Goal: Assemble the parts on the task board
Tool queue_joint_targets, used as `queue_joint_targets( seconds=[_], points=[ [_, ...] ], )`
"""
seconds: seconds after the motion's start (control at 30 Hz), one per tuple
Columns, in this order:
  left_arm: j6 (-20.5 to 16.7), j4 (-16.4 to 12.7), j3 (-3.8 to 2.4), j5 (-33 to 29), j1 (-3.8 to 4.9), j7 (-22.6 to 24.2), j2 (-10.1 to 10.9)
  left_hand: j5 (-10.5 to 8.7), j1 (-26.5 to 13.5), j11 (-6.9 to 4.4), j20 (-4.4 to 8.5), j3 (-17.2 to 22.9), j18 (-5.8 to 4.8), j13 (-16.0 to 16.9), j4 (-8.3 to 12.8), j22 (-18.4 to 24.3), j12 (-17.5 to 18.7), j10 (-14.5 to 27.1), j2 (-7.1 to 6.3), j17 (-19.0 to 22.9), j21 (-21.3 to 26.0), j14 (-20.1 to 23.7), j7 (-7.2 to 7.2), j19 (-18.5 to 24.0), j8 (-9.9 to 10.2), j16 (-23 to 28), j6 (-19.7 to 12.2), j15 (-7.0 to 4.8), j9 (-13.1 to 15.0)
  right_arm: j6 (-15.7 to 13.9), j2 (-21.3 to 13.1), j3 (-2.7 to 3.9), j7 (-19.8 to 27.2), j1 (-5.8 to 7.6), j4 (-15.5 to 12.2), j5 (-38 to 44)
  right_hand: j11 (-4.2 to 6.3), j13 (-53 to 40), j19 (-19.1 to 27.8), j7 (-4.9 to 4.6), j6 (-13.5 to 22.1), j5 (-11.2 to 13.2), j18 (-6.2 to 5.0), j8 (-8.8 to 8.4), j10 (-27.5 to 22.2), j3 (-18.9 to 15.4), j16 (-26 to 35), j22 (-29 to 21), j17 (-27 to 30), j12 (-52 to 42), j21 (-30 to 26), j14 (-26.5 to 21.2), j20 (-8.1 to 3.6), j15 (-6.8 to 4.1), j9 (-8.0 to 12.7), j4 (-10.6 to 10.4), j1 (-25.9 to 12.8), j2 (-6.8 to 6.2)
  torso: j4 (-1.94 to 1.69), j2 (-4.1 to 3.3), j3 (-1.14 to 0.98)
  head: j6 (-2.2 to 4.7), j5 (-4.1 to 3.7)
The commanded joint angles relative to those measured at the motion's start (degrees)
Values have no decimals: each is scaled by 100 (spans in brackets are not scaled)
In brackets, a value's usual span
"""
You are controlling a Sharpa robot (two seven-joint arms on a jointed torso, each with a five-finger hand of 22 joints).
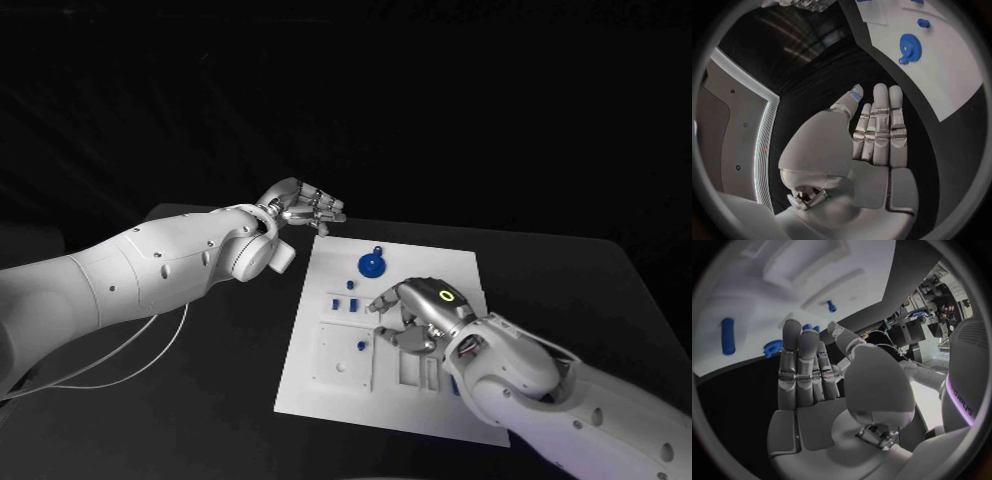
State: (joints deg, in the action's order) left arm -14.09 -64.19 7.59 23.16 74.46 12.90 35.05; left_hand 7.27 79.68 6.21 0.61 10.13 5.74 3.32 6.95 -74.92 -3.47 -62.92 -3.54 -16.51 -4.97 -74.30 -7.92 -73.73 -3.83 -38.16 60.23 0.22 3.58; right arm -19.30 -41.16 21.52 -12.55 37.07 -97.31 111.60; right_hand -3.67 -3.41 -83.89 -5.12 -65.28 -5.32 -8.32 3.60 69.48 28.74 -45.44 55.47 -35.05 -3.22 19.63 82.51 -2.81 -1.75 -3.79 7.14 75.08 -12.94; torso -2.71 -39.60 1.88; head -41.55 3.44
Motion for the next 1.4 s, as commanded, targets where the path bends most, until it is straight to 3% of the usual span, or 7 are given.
queue_joint_targets(
  seconds=[0.03,0.23,0.4,0.73,0.9,1.1,1.4],
  points=[
    [73,-12,-6,11,3,73,20,-7,-17,-77,27,24,62,4,-25,-64,-13,-316,69,18,33,65,10,-13,17,-13,-46,-20,0,347,-145,220,213,21,71,-820,-15,-1,-138,-90,-39,-136,45,0,17,246,-20,65,-13,-16,41,6,-69,-45,0,87,-70,-61,6,3,3,35,-46],
    [38,-85,-5,21,2,149,110,-4,-69,-56,29,116,28,7,0,-6,-7,-276,26,121,89,46,5,52,16,223,-41,-6,0,874,-466,707,475,38,169,-1296,-14,-3,-111,-39,28,-161,-6,-2,-37,-134,-9,125,-23,-13,20,-7,-43,-36,3,145,-126,-16,3,-6,-9,52,-82],
    [39,-160,-5,24,2,197,196,-7,-86,-46,11,124,23,7,6,70,-4,-237,2,175,108,67,0,117,17,389,-47,14,0,1209,-656,874,553,41,187,-1319,-20,-6,-135,-36,34,-484,4,1,-66,-759,6,132,-24,-17,-33,6,-42,-32,0,118,-144,87,-2,-2,-9,54,-137],
    [10,-287,-4,26,2,253,316,-6,-80,-44,3,102,21,7,2,272,-4,-241,3,222,96,-4,-1,139,17,633,-50,21,0,1798,-778,938,370,37,223,-986,-72,-9,-165,9,148,-566,-5,-8,-332,-1873,47,87,25,-20,-214,-33,9,18,5,-12,126,308,-21,-8,5,58,-184],
    [-3,-286,-4,24,2,248,320,-4,-73,-43,6,101,21,7,5,326,-4,-244,15,210,90,-29,-13,131,22,676,-97,19,-3,1900,-755,941,320,21,235,-830,-66,-8,-168,15,147,-566,-8,-1,-305,-1872,42,88,26,-19,-224,-29,2,10,4,-12,146,321,-18,-4,8,66,-185],
    [0,-282,-4,22,2,246,324,-5,-73,-43,6,100,22,7,4,331,-4,-243,16,208,90,-32,-13,129,20,680,-97,19,-2,1801,-709,941,186,-3,254,-467,-35,-2,-197,6,102,-326,19,-3,-141,-1269,21,130,16,-12,-216,-18,-30,-20,6,148,100,324,-21,-4,9,59,-191],
    [28,-264,-3,-7,2,246,327,-9,-82,-41,6,94,23,7,-9,359,-4,-239,21,197,87,-48,-28,116,20,697,-164,20,-2,1722,-656,938,76,-39,289,-172,10,-2,-181,-48,-140,-56,45,1,79,-21,2,260,-18,-15,-145,-1,-72,-57,-1,305,-94,140,-16,-7,5,46,-169]
  ],
)
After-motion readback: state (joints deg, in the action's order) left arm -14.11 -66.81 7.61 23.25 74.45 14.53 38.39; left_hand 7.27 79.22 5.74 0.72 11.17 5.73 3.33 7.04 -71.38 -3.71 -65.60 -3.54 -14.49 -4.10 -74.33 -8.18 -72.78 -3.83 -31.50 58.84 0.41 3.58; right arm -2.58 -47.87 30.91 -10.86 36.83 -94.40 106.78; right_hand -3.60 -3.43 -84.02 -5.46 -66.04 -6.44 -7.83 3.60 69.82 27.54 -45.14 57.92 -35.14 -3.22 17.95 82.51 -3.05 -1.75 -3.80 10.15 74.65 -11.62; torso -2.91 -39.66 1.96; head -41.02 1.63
